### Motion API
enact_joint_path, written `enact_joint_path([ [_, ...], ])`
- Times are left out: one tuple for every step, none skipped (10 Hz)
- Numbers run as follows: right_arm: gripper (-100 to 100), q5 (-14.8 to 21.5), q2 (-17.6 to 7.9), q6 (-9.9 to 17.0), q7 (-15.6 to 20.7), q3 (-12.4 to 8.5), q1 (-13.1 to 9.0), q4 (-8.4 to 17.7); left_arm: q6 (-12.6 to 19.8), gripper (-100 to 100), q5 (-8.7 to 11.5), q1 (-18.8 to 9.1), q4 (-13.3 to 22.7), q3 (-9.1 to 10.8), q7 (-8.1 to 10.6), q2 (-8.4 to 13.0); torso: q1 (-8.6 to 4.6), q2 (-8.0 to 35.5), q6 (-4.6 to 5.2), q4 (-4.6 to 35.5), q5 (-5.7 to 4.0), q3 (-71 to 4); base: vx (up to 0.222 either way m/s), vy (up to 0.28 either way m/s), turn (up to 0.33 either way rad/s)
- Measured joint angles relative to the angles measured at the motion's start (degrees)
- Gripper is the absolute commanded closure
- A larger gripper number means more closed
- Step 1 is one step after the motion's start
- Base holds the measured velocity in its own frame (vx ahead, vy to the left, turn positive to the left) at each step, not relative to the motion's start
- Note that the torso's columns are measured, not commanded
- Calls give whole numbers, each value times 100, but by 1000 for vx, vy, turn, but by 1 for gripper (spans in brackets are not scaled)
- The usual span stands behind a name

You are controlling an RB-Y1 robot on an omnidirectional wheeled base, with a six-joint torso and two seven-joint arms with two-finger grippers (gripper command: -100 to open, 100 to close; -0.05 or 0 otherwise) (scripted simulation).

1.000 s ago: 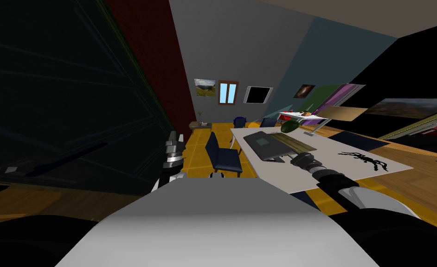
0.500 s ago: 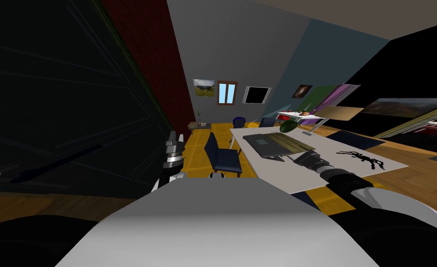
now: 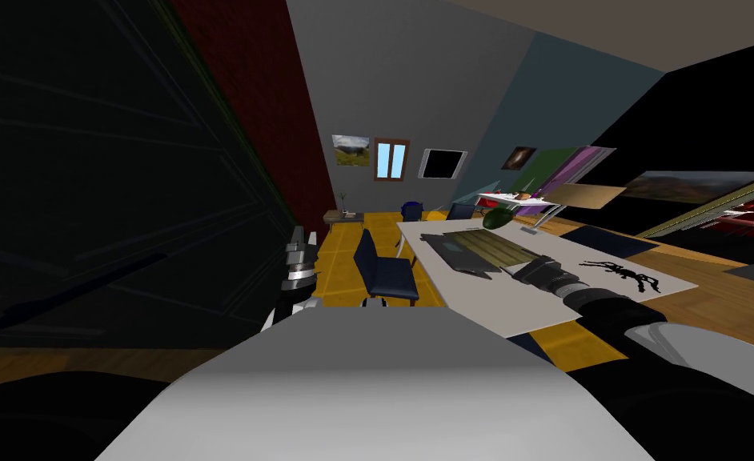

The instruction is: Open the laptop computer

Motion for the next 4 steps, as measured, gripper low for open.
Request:
enact_joint_path([
  [0, 0, 0, 0, 0, 0, 0, 0, 0, 0, 0, 0, 0, 0, 0, 0, 4, -2, 0, -1, 2, -2, 0, 0, 0],
  [0, 0, 0, 0, 0, 0, 0, 0, 0, 0, 0, 0, 0, 0, 0, 0, 7, -5, 0, -2, 3, -4, 0, 0, 0],
  [0, 0, 0, 0, 0, 0, 0, 0, 0, 0, 0, 0, 0, 0, 0, 0, 8, -7, 0, -2, 3, -5, 0, 0, 0],
  [0, 0, 0, 0, 0, 0, 0, 0, 0, 0, 0, 0, 0, 0, 0, 0, 8, -8, 0, -2, 3, -5, 0, 0, 0],
])
